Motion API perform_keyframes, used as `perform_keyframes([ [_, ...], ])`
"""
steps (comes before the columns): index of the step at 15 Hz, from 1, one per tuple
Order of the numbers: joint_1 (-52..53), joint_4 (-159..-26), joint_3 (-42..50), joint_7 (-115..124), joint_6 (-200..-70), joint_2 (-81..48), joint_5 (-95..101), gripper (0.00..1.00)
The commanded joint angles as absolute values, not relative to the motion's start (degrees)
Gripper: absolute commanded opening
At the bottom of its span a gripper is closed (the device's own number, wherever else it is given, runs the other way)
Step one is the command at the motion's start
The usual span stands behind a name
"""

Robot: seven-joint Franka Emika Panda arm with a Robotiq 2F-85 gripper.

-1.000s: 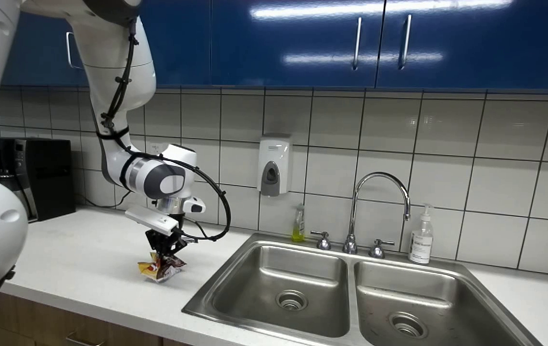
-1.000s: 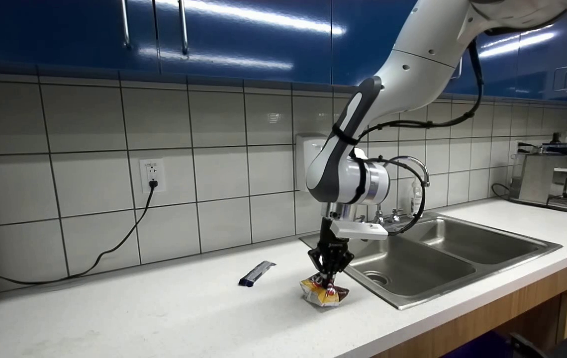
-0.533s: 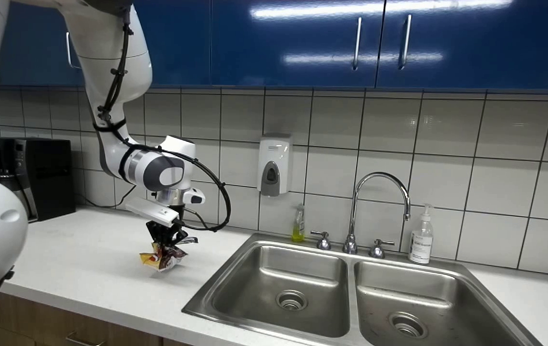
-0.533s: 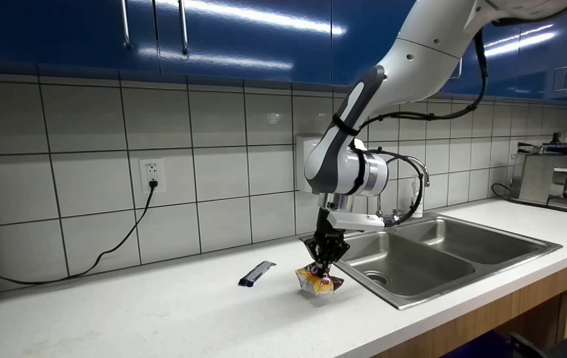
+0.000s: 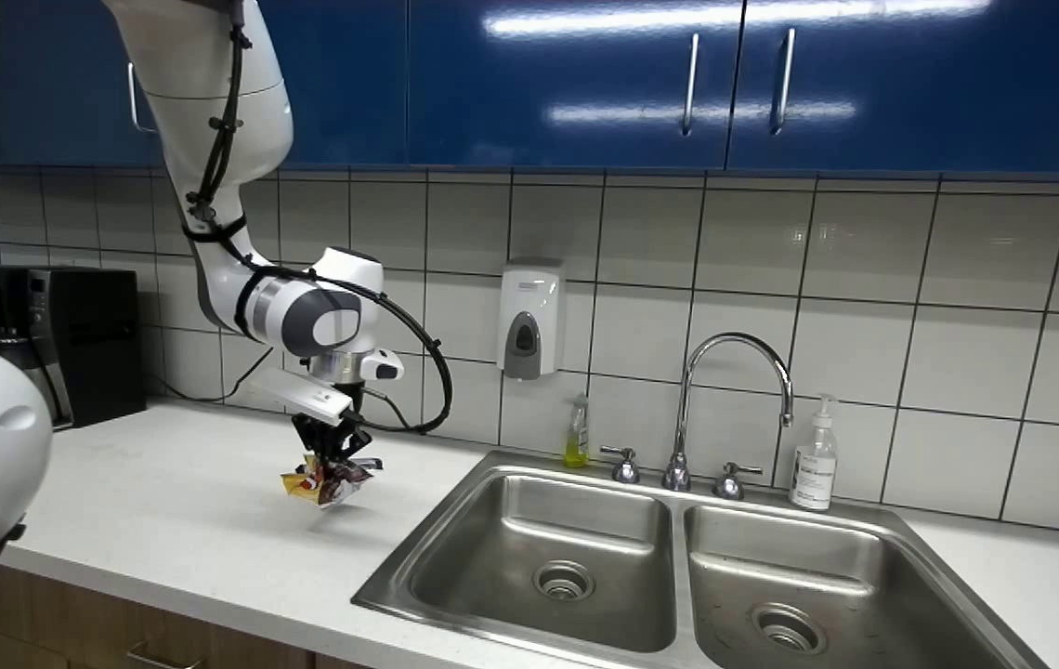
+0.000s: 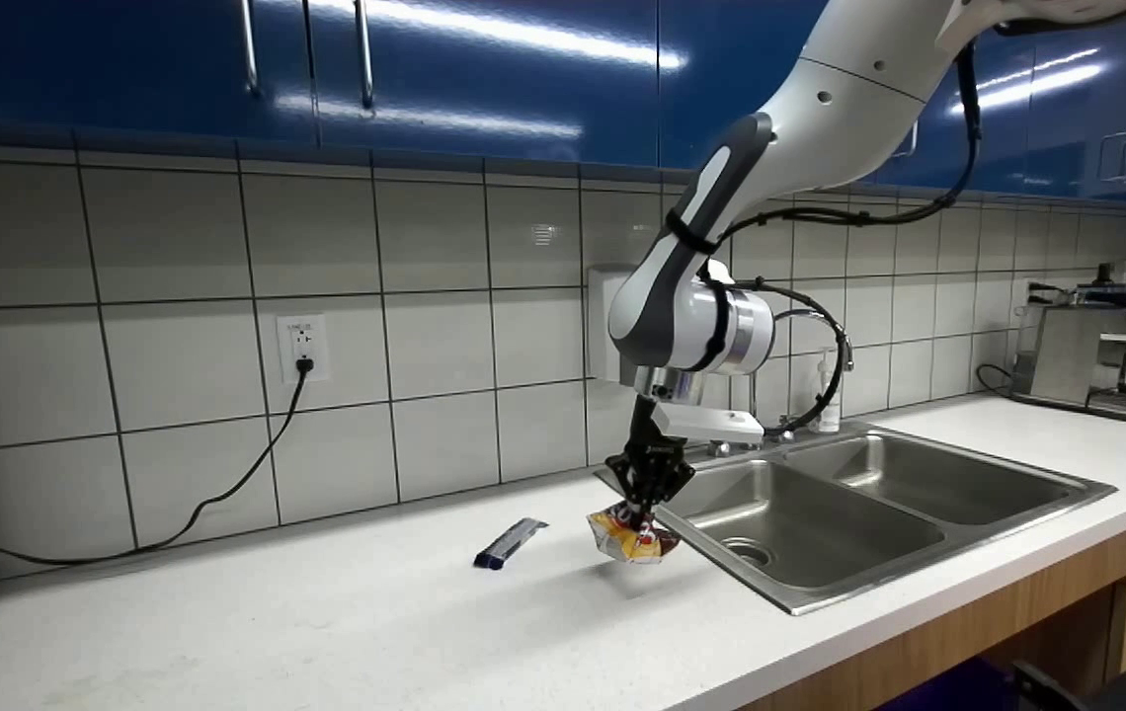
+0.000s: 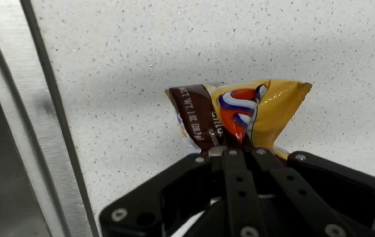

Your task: Put the snack packet in the left sink

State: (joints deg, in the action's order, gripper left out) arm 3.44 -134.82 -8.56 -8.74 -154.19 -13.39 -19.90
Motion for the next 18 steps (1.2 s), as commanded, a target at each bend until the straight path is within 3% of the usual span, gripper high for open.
perform_keyframes([
  [1, 1.24, -135.47, -8.38, -8.86, -154.55, -11.47, -21.04, 0.0],
  [18, -6.41, -139.59, -2.11, -8.94, -157.86, -7.6, -29.24, 0.0],
])
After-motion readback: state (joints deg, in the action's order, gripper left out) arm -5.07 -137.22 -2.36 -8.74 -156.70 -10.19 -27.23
